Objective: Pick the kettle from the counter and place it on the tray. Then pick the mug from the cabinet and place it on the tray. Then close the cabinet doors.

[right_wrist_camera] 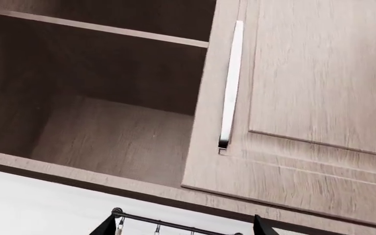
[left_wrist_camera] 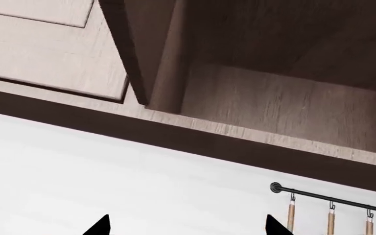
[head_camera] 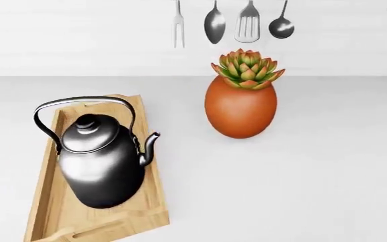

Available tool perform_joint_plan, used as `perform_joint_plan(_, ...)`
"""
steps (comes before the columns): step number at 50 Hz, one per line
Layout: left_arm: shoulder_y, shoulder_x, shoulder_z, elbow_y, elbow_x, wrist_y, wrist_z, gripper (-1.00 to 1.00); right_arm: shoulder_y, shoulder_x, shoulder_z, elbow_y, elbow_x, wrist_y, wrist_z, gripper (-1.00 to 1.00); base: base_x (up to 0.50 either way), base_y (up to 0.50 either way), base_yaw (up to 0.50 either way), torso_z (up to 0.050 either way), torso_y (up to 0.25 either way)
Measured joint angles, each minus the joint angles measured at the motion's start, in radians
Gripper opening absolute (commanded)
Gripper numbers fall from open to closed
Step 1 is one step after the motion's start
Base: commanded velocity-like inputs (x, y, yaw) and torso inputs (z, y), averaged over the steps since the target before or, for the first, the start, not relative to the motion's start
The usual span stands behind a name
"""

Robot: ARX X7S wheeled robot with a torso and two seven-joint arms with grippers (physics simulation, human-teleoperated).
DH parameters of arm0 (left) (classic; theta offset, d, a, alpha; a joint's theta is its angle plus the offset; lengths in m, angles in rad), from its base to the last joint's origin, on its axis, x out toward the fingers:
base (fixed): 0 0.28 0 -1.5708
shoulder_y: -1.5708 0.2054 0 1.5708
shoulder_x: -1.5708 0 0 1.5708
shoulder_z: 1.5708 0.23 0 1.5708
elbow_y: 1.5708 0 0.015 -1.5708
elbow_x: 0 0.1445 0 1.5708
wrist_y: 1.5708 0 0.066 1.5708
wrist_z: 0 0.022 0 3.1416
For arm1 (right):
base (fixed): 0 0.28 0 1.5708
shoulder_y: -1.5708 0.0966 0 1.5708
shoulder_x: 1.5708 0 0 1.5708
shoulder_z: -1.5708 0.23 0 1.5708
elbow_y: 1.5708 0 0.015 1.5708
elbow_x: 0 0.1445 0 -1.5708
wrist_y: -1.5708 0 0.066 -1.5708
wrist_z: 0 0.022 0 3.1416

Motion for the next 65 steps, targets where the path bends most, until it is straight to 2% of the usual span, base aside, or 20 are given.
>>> perform_joint_plan(14,-0.007,-0.001,0.022,-0.002,0.007,0.006,-0.006,1.0,0.006,0.011,-0.02,-0.005,-0.004,-0.021,-0.005,1.0,0.0,0.5,0.0,0.0,0.0)
perform_joint_plan(18,-0.013,-0.009,0.031,-0.008,0.009,0.01,-0.018,1.0,0.002,0.014,-0.02,-0.007,-0.004,-0.033,-0.008,1.0,0.0,0.0,0.0,0.0,0.0)
perform_joint_plan(29,-0.034,-0.078,0.059,-0.055,0.041,0.007,-0.076,1.0,-0.025,0.037,-0.009,-0.016,-0.01,-0.062,-0.024,1.0,0.0,0.0,0.0,0.0,0.0)
perform_joint_plan(38,-0.083,-0.129,0.064,-0.109,0.143,0.027,-0.013,1.0,-0.049,0.06,0.008,-0.033,-0.009,-0.09,-0.032,1.0,0.0,0.0,0.0,0.0,0.0)
perform_joint_plan(44,-0.153,-0.181,0.144,-0.167,0.188,0.095,0.025,1.0,-0.054,0.077,0.018,-0.05,0.005,-0.108,-0.028,1.0,0.0,0.0,0.0,0.0,0.0)
perform_joint_plan(49,-0.332,-0.224,0.34,-0.239,0.224,0.15,0.058,1.0,-0.056,0.09,0.022,-0.065,0.017,-0.122,-0.023,1.0,0.0,0.0,0.0,0.0,0.0)
perform_joint_plan(55,-0.664,-0.187,0.595,-0.36,0.311,0.097,0.108,1.0,-0.065,0.1,0.025,-0.078,0.021,-0.134,-0.023,1.0,0.0,0.0,0.0,0.0,0.0)
perform_joint_plan(61,-1.004,-0.09,0.814,-0.52,0.459,0.008,0.194,1.0,-0.07,0.108,0.026,-0.085,0.023,-0.142,-0.024,1.0,0.0,0.0,0.0,0.0,0.0)
perform_joint_plan(65,-1.233,0.049,0.931,-0.668,0.573,-0.054,0.269,1.0,-0.073,0.115,0.029,-0.089,0.026,-0.15,-0.027,1.0,0.0,0.0,0.0,0.0,0.0)
